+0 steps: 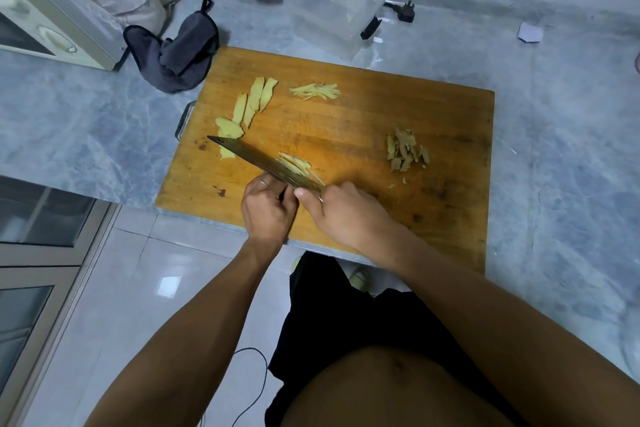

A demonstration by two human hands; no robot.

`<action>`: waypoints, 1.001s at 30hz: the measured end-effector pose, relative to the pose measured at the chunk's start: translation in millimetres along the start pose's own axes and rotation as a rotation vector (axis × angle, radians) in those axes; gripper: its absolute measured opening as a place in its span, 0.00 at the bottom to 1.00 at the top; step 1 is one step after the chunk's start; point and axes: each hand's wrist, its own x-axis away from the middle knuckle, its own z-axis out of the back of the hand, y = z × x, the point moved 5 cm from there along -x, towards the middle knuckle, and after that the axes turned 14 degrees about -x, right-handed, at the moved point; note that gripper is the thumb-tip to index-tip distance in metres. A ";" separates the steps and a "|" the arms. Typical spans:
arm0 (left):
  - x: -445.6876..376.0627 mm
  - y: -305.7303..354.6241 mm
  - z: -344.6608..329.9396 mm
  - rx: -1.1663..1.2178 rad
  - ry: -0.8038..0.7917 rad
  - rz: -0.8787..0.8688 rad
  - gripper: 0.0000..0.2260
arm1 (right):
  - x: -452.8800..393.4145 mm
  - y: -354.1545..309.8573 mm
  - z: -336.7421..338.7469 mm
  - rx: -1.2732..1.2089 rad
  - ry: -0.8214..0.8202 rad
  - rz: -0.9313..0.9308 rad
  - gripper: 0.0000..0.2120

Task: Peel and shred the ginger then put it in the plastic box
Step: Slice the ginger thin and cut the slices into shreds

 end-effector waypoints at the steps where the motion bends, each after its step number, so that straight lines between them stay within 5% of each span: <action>1: 0.3 -0.6 0.4 -0.001 0.000 0.001 0.13 | -0.1 -1.0 -0.9 0.005 -0.002 0.008 0.33; 30: -2.9 0.2 1.5 0.066 -0.010 -0.012 0.11 | 3.2 3.8 10.4 -0.050 -0.034 -0.012 0.30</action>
